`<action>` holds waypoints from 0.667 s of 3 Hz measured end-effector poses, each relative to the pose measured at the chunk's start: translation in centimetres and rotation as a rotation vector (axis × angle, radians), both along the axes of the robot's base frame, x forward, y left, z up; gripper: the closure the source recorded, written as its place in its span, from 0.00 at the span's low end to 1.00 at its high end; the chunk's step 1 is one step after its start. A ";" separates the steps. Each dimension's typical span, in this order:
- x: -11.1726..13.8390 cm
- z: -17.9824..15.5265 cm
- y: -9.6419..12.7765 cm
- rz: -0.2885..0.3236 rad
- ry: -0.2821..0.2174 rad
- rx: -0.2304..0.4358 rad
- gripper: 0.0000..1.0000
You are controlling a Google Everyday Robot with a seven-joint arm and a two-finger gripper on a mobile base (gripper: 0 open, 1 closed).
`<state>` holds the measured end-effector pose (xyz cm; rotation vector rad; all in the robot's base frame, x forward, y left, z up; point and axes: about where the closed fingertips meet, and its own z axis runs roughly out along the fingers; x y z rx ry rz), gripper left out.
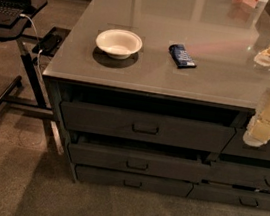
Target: Open middle drawer
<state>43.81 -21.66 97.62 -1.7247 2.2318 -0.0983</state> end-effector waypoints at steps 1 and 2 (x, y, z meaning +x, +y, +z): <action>0.0 0.0 0.0 0.000 -0.001 0.000 0.00; -0.3 -1.4 0.4 0.043 -0.008 0.036 0.00</action>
Offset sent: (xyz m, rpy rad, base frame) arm -0.0080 0.0097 -0.0453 0.1019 0.0006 0.1211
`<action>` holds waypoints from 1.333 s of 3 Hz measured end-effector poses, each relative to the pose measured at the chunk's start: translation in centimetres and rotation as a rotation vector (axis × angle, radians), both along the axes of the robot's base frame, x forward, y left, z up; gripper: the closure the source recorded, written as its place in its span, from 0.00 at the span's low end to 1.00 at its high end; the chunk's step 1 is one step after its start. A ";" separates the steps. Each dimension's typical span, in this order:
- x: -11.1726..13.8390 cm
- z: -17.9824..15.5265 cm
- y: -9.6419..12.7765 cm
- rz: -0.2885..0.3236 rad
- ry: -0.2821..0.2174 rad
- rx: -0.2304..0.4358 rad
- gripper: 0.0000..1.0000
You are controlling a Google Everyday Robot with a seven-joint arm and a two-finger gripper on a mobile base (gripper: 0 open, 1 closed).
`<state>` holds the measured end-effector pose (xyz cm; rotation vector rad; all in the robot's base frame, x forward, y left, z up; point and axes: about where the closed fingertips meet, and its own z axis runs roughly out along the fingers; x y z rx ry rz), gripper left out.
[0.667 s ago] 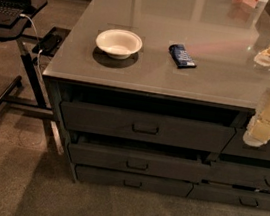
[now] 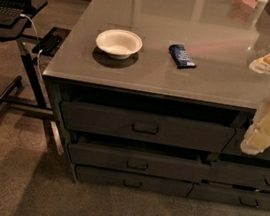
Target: Open middle drawer
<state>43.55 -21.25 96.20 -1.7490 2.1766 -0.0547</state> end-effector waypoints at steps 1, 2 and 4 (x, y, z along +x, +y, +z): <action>-0.7 -3.2 0.8 0.071 -0.032 0.055 0.00; -0.8 -8.9 1.0 0.127 -0.032 0.137 0.00; 0.2 -16.0 0.4 0.125 0.059 0.172 0.00</action>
Offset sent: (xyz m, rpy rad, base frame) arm -0.0081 0.0100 -0.1635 0.2481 -0.0227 0.1971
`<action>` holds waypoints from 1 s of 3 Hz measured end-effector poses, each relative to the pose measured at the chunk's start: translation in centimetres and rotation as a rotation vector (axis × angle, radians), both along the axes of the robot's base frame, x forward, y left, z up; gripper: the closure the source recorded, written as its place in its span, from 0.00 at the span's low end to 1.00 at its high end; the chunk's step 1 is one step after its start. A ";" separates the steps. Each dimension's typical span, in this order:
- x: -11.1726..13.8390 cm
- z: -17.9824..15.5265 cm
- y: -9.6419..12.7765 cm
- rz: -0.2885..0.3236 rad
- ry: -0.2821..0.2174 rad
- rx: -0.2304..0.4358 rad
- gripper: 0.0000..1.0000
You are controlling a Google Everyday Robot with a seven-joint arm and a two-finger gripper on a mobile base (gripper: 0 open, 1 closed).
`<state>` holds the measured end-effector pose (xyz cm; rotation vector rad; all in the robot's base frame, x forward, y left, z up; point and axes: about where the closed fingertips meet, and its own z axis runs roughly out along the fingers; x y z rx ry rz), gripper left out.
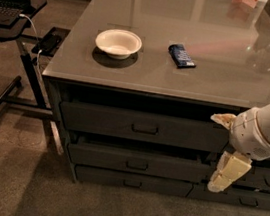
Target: Open middle drawer
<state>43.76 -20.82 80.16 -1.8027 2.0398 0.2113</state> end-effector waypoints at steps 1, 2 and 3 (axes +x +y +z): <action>-0.2 -0.3 0.7 0.016 0.017 0.027 0.00; 0.2 -4.2 1.7 0.029 0.044 0.066 0.00; 1.1 -10.9 2.0 -0.007 0.085 0.112 0.00</action>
Offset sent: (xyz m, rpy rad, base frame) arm 0.0143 0.0282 -0.0956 0.1191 0.0649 0.0306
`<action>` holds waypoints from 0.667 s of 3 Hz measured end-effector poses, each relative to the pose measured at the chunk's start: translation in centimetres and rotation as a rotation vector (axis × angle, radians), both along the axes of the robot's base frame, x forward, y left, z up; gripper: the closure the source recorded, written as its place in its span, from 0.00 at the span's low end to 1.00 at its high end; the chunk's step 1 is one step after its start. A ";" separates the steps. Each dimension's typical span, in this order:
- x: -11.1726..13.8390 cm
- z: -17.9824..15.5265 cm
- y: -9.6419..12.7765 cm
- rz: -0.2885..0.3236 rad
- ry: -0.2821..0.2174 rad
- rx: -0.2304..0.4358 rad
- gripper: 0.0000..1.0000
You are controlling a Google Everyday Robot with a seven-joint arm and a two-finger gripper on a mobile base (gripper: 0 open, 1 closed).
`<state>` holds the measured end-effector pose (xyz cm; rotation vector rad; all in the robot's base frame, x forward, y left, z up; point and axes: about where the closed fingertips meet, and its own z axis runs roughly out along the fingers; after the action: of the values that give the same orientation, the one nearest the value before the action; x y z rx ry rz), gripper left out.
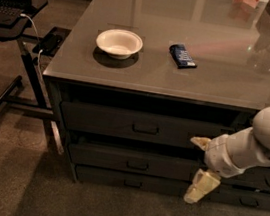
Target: Open middle drawer
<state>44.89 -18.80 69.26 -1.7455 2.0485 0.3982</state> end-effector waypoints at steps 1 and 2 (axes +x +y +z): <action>1.7 -6.0 0.5 -0.041 0.037 0.052 0.00; 3.4 -10.2 -0.2 -0.093 0.030 0.098 0.00</action>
Offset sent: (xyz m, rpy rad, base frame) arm 0.0568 -0.0164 -0.1512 0.1515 0.0129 -0.1634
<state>48.31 -19.04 59.05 -1.5902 2.0853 0.4904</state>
